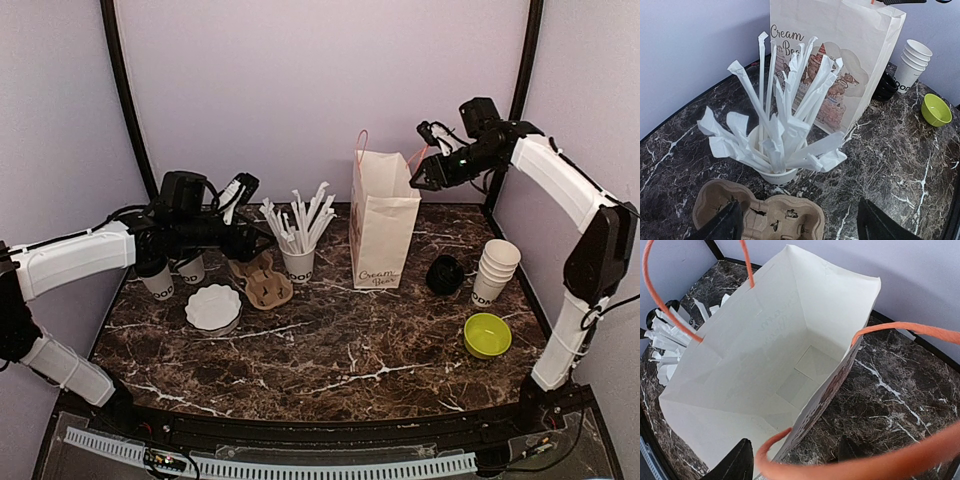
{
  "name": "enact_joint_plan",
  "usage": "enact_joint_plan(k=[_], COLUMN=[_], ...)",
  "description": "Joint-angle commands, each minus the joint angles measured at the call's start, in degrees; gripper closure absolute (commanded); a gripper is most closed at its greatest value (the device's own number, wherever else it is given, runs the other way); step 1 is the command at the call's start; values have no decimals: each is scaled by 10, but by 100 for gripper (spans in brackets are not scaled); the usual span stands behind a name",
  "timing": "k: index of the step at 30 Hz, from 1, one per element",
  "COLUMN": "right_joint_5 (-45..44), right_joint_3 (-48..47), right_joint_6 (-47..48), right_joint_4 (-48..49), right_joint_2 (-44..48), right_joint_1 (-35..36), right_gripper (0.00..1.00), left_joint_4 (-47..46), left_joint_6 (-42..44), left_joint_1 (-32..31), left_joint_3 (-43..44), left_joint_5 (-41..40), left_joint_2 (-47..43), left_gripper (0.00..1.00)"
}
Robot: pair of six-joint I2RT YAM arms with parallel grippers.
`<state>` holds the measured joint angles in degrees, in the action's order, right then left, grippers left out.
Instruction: Pack the takeout coffee
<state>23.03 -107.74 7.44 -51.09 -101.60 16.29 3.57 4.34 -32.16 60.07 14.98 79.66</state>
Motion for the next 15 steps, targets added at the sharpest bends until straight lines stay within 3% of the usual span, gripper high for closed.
enact_joint_plan(k=[1,5,15], right_joint_5=[-34,-59,-69], right_joint_3=[-49,-59,-64], right_joint_6=[-49,-59,-70], right_joint_4=[11,14,3], right_joint_2=[-16,-28,-57], right_joint_1=[8,14,18], right_gripper=[49,70,72], left_joint_4=[12,16,24], left_joint_6=[10,10,8], left_joint_1=[-4,-4,-4], left_joint_3=[8,11,16], left_joint_5=[-9,-8,-6], left_joint_2=[-7,-3,8], left_gripper=[19,19,20])
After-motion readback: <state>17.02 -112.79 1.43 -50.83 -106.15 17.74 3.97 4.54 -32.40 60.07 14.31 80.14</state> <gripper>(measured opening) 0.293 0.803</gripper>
